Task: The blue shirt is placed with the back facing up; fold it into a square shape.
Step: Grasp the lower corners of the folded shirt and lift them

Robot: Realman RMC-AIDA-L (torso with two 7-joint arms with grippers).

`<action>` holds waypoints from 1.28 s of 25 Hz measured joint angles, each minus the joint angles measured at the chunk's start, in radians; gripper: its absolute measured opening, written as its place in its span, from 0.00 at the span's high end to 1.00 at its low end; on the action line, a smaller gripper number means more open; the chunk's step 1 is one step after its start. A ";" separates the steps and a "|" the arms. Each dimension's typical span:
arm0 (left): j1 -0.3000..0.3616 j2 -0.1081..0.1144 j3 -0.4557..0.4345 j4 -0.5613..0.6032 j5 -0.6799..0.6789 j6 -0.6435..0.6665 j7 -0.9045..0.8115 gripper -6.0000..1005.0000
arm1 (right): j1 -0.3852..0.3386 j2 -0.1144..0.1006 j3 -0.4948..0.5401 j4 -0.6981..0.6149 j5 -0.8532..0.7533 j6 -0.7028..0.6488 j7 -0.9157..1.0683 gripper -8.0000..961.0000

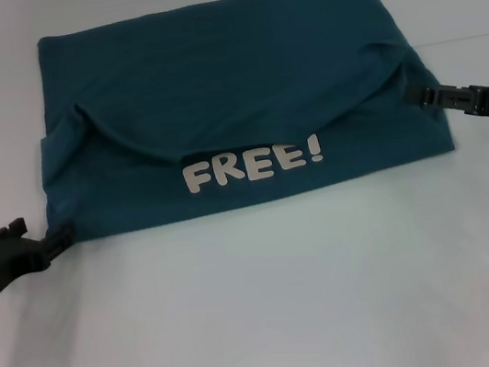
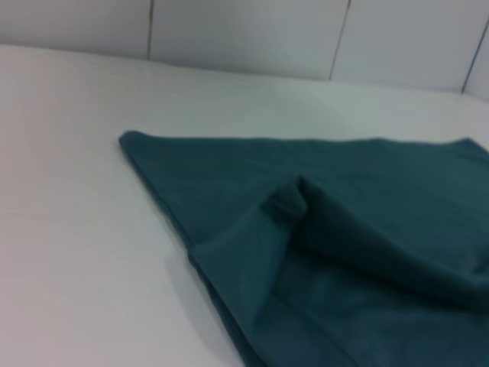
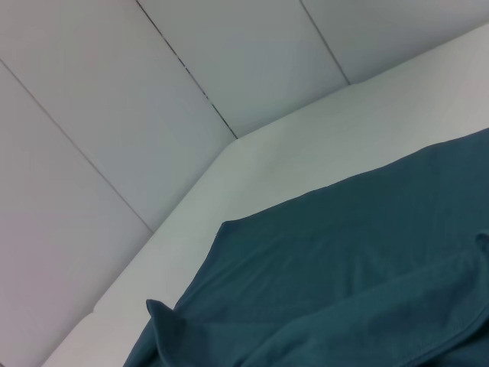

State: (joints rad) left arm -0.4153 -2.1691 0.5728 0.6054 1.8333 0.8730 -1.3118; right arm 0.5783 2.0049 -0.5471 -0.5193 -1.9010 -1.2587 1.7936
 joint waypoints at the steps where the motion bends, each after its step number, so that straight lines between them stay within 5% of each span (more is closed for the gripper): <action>1: -0.003 0.000 0.006 -0.007 0.001 -0.009 0.009 0.19 | 0.000 0.001 0.000 0.001 0.000 0.002 0.000 0.03; 17: -0.015 -0.002 0.083 -0.015 0.004 -0.020 0.030 0.20 | -0.003 0.003 0.001 0.003 -0.002 0.033 0.000 0.03; 32: -0.029 -0.001 0.110 -0.015 0.032 -0.061 0.025 0.31 | -0.008 0.004 0.001 0.004 -0.001 0.047 -0.009 0.03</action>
State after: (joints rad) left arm -0.4445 -2.1706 0.6829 0.5907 1.8655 0.8124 -1.2866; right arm 0.5704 2.0092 -0.5461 -0.5153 -1.9015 -1.2121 1.7846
